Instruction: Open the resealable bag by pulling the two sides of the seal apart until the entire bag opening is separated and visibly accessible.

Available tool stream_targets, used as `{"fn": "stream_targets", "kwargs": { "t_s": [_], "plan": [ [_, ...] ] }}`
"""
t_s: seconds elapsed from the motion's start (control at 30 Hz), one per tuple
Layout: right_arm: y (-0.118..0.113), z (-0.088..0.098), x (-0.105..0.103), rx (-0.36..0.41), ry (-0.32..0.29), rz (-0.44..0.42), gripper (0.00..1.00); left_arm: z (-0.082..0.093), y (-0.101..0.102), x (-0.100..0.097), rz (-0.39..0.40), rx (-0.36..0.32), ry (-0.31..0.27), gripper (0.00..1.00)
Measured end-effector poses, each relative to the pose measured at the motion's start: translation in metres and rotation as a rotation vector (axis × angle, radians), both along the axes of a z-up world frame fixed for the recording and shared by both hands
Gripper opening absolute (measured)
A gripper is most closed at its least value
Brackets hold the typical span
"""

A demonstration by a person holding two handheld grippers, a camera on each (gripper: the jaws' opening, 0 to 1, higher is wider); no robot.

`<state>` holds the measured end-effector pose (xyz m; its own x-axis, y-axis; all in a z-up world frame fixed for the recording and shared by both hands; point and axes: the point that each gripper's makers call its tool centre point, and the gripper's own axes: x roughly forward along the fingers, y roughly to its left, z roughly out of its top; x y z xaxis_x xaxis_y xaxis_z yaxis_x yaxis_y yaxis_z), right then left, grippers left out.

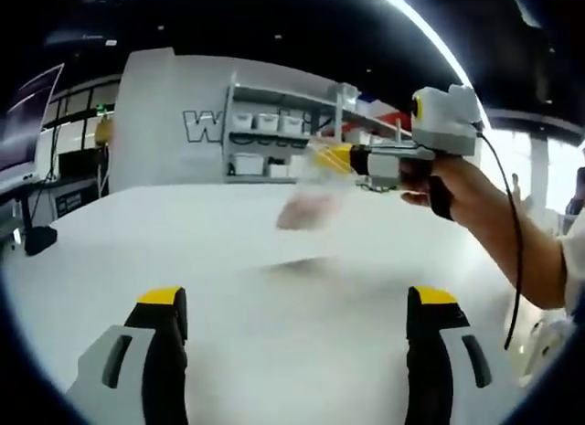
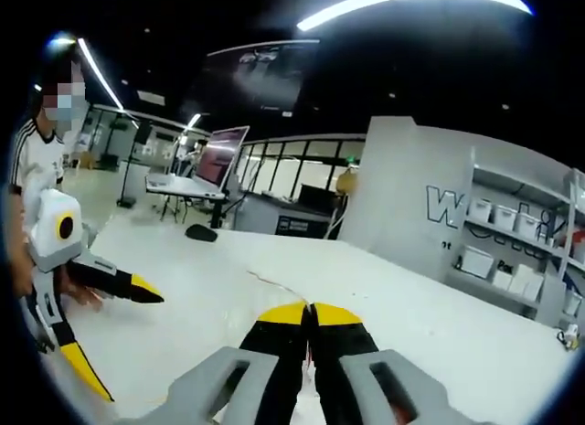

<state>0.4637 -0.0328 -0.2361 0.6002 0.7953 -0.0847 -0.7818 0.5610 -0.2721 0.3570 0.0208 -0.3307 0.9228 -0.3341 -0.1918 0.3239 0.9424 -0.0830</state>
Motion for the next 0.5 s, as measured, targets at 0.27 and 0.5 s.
{"fn": "stream_targets", "kwargs": {
  "t_s": [0.27,0.5],
  "plan": [
    [0.0,0.0,0.016,0.024,0.032,-0.009,0.0,0.004,0.001,0.007,0.003,0.007,-0.008,1.0],
    [0.001,-0.004,0.021,0.023,0.042,-0.008,0.0,-0.005,0.003,0.006,0.006,0.02,0.017,1.0]
  ]
}}
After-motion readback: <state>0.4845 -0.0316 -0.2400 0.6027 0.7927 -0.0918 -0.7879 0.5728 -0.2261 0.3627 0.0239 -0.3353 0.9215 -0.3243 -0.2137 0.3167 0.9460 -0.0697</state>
